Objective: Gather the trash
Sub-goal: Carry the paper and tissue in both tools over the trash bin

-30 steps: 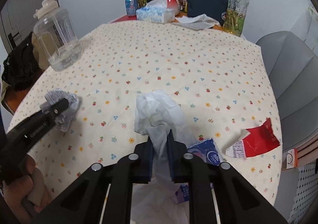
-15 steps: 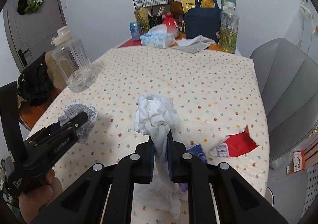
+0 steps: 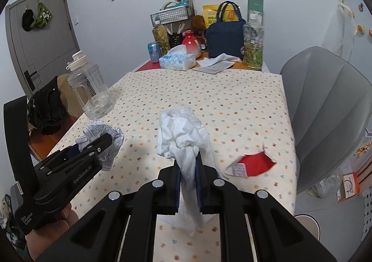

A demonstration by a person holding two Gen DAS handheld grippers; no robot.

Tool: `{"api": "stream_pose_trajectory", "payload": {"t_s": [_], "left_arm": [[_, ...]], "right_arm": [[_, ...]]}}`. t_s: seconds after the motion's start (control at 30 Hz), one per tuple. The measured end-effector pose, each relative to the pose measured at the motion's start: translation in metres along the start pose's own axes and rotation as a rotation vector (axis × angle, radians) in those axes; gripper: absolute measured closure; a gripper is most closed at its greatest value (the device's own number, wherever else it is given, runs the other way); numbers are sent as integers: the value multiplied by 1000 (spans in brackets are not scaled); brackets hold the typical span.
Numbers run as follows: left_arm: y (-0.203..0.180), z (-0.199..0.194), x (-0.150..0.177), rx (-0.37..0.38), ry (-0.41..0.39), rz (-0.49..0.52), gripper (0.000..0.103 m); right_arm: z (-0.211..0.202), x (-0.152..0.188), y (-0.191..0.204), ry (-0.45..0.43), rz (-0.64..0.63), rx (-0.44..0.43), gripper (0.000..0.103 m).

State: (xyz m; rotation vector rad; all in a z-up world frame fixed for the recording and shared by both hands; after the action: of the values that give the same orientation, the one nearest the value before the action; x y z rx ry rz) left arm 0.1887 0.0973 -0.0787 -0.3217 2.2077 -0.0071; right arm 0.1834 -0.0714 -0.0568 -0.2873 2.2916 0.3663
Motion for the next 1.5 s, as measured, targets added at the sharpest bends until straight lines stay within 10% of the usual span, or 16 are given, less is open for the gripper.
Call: {"api": "stream_pose_trajectory", "payload": {"t_s": [1.5], "left_arm": [[-301, -18, 69, 290, 77, 454, 63]], "right_arm": [[-120, 99, -263, -87, 401, 294, 91]]}}
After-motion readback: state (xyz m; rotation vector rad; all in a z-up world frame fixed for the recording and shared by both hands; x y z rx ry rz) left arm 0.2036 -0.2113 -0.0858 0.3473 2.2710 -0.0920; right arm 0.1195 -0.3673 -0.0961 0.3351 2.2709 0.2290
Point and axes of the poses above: each gripper's, at about its wrist camera, not at the fingertips, and z roughly the way its jaws point, y to its left, x to its underside, the point moved 9 cm from there along z, roughly the way its jaws point, and after that the axes turned 2 degrees about -x, right-handed, at the moved point
